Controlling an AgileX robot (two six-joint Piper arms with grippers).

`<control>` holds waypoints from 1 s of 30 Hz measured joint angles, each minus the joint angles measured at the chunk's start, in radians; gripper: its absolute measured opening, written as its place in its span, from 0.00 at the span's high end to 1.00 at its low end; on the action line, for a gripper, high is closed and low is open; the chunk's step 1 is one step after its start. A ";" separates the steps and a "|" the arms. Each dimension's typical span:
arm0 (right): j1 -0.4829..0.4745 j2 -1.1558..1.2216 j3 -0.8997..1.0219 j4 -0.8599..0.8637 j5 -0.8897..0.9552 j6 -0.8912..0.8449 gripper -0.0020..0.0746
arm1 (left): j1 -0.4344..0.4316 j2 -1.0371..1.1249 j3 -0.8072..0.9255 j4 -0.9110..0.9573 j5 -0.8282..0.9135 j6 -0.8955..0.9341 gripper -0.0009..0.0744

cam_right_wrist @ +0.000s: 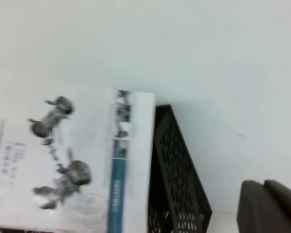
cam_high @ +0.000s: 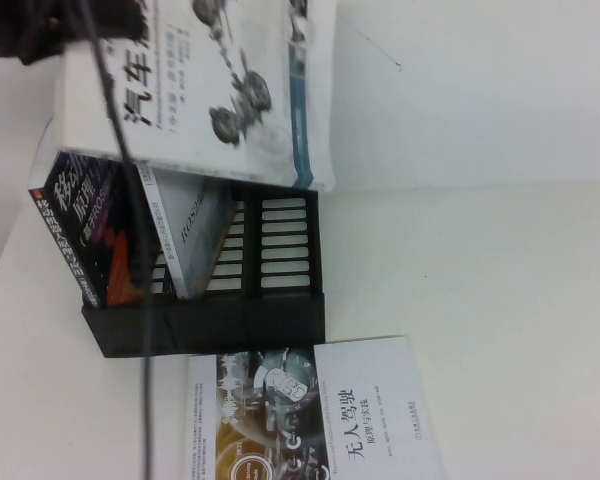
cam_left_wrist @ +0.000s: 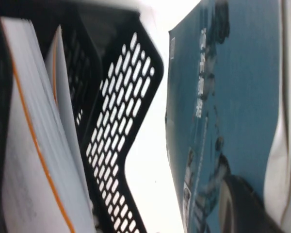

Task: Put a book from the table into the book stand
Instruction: Place the book on the book shelf

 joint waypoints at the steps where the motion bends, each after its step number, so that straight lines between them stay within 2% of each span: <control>1: 0.000 0.000 0.000 -0.009 0.007 0.011 0.97 | -0.006 0.012 -0.004 0.006 0.000 -0.005 0.83; 10: -0.001 0.000 0.000 -0.145 0.061 0.130 0.97 | -0.011 0.052 -0.007 0.167 -0.004 -0.050 0.83; 30: -0.001 0.000 0.000 -0.171 0.103 0.184 0.97 | -0.011 0.068 -0.007 0.275 0.060 -0.178 0.83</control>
